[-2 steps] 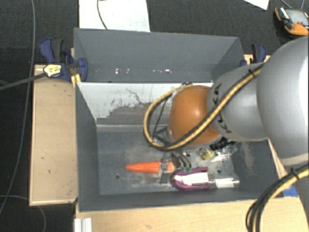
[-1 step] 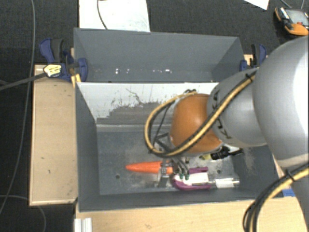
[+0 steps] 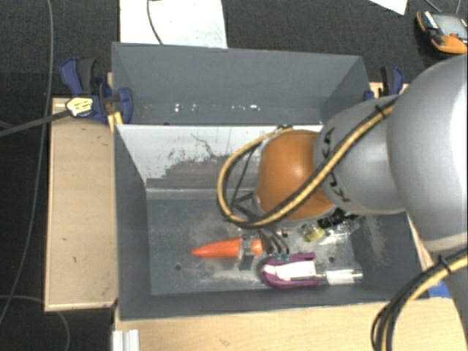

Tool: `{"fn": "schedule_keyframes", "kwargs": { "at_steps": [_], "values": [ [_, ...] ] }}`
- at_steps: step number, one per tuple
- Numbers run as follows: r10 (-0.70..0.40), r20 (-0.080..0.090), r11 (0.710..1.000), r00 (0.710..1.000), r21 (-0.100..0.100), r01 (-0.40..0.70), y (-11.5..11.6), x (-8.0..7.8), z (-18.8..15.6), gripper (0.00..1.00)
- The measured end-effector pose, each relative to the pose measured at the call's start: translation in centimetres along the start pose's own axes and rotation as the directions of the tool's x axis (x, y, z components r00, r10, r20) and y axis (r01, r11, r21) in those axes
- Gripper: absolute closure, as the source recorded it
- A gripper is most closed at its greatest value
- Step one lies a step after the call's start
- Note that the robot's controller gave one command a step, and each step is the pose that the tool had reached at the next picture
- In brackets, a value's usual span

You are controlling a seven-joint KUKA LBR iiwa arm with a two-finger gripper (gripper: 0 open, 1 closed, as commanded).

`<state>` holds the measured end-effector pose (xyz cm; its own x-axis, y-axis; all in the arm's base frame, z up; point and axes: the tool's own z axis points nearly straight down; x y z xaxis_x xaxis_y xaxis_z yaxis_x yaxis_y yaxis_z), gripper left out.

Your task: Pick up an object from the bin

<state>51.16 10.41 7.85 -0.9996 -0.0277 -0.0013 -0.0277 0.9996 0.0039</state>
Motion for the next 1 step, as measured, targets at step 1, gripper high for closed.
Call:
{"fn": "schedule_keyframes", "kwargs": {
  "at_steps": [1],
  "values": [
    [0.001,0.0,1.0,1.0,0.0,-0.001,0.0,0.01,-0.03,1.0]
  ]
}}
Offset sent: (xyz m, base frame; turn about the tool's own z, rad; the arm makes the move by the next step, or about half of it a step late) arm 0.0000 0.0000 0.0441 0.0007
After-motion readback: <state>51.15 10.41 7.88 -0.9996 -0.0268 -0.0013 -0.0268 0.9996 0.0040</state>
